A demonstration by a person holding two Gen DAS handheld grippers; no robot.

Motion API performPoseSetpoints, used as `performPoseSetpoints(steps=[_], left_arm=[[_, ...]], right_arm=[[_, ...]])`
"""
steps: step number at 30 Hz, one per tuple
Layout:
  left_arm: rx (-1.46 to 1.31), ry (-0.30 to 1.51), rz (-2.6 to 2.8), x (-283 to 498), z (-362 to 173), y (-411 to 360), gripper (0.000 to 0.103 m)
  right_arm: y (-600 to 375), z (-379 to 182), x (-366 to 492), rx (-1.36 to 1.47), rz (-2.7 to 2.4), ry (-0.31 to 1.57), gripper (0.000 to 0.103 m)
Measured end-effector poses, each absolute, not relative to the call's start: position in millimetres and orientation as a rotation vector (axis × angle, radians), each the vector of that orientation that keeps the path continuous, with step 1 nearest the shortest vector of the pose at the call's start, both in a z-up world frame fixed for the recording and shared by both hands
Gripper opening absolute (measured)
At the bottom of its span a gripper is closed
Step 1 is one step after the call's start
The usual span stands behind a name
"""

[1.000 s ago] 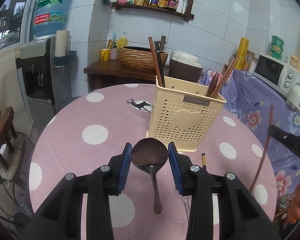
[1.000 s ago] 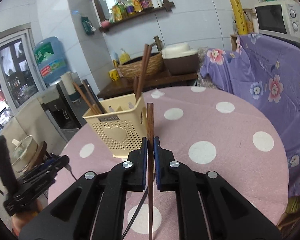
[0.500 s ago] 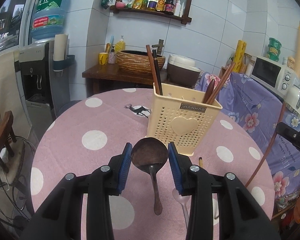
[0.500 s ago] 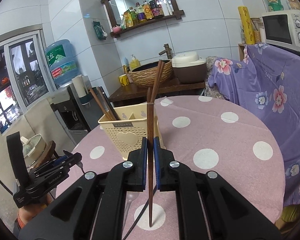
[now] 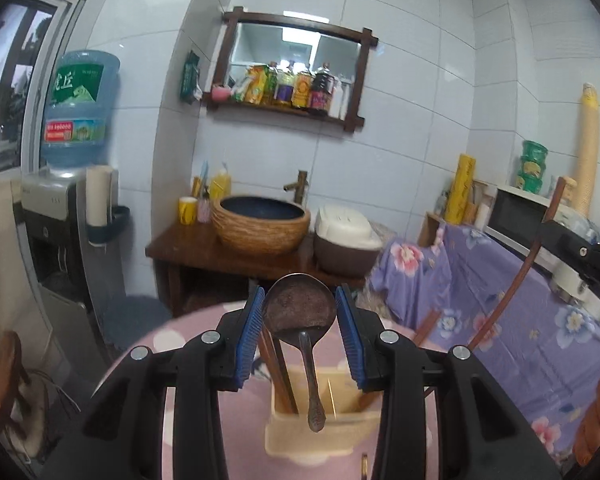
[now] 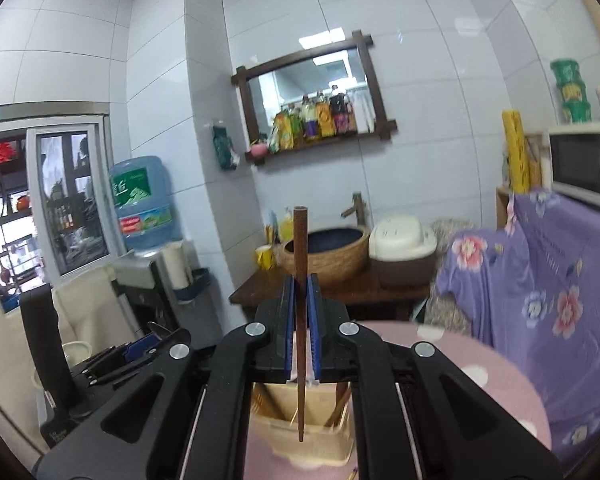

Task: Organize utensils
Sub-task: 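Lift the spoon over the holder with the left tool while the right tool lifts the chopstick, then open the left tool dropping the spoon while the right tool drops the chopstick into the holder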

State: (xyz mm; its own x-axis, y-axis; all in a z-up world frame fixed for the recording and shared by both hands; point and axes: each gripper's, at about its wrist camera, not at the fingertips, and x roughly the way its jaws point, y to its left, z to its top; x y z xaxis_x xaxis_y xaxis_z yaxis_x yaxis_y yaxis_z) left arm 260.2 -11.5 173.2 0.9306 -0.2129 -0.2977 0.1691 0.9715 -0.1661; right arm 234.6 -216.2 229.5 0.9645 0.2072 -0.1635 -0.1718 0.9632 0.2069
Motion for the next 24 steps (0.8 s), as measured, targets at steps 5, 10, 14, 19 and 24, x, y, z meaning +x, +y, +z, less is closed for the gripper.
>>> performPoseSetpoints(steps=[5, 10, 14, 19, 24], left_arm=[[-0.132, 0.353, -0.141, 298.5, 153.7, -22.7, 0.037], [-0.116, 0.398, -0.148, 305.4, 114.3, -30.1, 0.037], [-0.124, 0.437, -0.156, 302.7, 87.1, -31.3, 0.037], [-0.096, 0.475, -0.155, 302.2, 65.1, -36.1, 0.037], [-0.084, 0.492, -0.152, 301.5, 53.0, -36.0, 0.037]], right_arm=[[-207.5, 220.7, 269.4, 0.185, 0.133, 0.198, 0.007], [-200.6, 178.2, 282.6, 0.154, 0.095, 0.235, 0.007], [-196.3, 142.8, 288.2, 0.160, 0.102, 0.288, 0.007], [-195.7, 112.1, 293.6, 0.177, 0.111, 0.347, 0.007], [-197.6, 96.8, 295.2, 0.189, 0.106, 0.364, 0.007]])
